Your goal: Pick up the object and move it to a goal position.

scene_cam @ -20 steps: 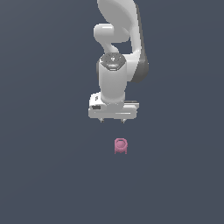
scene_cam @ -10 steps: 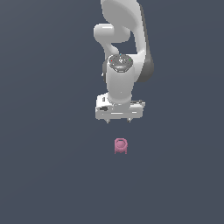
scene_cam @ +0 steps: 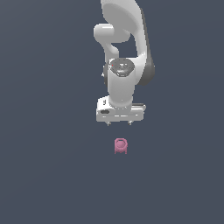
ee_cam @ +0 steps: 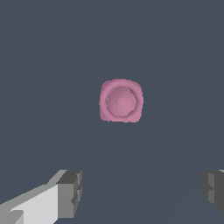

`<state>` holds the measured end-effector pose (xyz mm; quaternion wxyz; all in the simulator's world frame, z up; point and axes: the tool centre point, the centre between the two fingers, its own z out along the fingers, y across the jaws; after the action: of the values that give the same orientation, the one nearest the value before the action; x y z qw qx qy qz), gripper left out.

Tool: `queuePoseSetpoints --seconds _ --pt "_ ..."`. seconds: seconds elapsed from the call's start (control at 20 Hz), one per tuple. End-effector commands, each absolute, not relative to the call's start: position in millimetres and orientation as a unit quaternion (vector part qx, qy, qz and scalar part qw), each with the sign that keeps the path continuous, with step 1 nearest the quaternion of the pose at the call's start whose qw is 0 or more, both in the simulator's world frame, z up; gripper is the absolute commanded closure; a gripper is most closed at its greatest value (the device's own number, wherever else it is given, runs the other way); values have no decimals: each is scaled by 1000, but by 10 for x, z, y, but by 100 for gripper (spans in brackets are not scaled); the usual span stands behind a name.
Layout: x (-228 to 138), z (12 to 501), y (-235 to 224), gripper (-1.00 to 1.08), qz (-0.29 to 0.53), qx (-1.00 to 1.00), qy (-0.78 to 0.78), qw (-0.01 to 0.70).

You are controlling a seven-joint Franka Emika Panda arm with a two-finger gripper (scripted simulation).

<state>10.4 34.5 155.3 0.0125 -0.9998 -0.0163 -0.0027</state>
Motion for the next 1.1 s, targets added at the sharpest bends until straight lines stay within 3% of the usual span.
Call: queuePoseSetpoints --seconds 0.0,0.6,1.05 --pt "168 1500 354 -92 -2 -1000 -14 12" --pt "613 1061 426 -92 0 -1000 3 3" --pt "735 903 454 -92 0 -1000 9 0"
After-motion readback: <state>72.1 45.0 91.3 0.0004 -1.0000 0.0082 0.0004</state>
